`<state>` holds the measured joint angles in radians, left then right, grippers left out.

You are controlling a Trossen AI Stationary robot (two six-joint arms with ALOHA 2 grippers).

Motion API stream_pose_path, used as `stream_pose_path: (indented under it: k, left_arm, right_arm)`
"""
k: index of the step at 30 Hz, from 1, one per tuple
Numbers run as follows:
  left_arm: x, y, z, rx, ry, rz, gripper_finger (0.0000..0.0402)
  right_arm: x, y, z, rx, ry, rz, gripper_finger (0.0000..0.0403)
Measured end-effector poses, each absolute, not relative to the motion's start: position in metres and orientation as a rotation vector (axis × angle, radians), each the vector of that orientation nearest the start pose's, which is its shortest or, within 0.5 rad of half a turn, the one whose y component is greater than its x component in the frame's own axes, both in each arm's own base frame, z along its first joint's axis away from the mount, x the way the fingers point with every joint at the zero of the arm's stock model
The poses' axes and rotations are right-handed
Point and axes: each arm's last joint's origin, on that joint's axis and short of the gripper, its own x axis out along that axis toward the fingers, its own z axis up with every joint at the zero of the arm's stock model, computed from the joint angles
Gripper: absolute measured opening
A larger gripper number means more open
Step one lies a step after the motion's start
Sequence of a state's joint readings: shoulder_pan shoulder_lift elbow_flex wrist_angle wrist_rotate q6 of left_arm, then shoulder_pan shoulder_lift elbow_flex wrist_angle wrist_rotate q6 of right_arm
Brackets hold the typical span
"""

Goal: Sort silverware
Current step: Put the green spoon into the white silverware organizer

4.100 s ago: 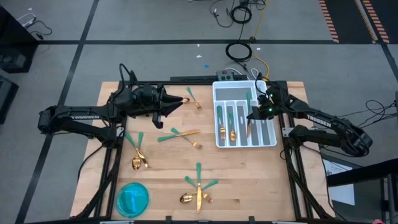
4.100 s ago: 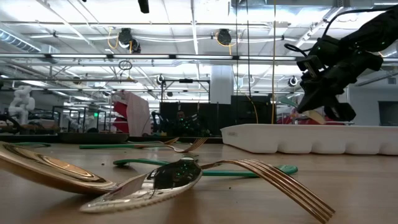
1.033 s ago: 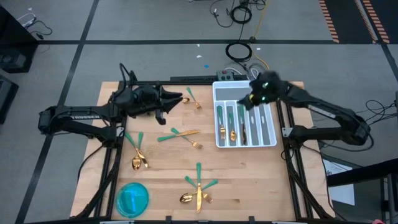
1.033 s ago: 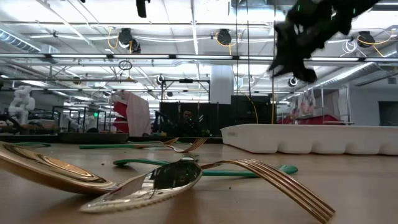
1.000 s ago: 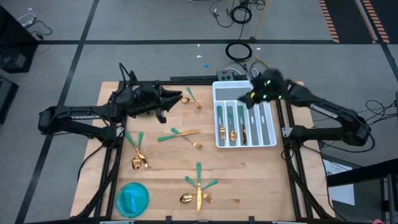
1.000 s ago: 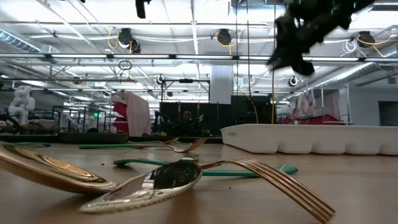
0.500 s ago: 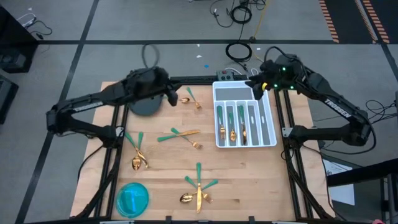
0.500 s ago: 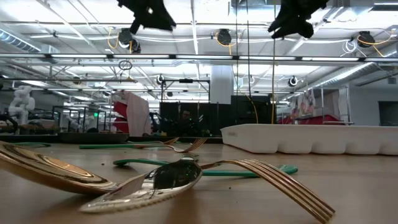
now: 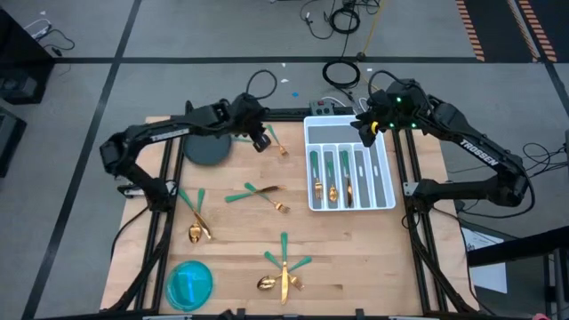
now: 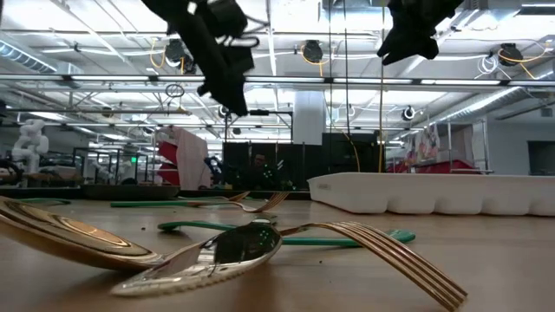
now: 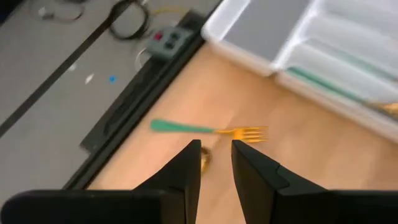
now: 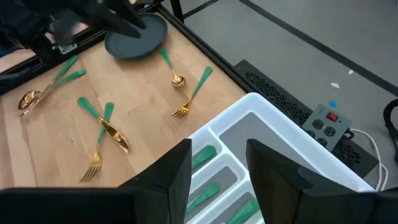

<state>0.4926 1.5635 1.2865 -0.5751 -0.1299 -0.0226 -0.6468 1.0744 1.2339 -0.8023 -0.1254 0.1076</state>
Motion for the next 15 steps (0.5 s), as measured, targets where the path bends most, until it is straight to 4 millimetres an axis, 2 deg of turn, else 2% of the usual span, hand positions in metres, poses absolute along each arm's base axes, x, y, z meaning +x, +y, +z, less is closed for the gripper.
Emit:
stream_pose_path:
  k: [5,11,15]
  left_arm:
    - [0.302,0.172,0.258,-0.230,0.921,0.673,0.0097]
    - [0.314,0.167,0.228,-0.216,1.047,0.733,0.0097]
    - [0.323,0.160,0.216,-0.231,1.068,0.749,0.0097]
  right_arm:
    - [0.164,-0.120,0.376,0.331,0.583,-0.552,0.0146]
    - [0.164,-0.121,0.376,0.314,0.589,-0.558,0.0146]
    - [0.164,-0.121,0.376,0.302,0.592,-0.554,0.0146]
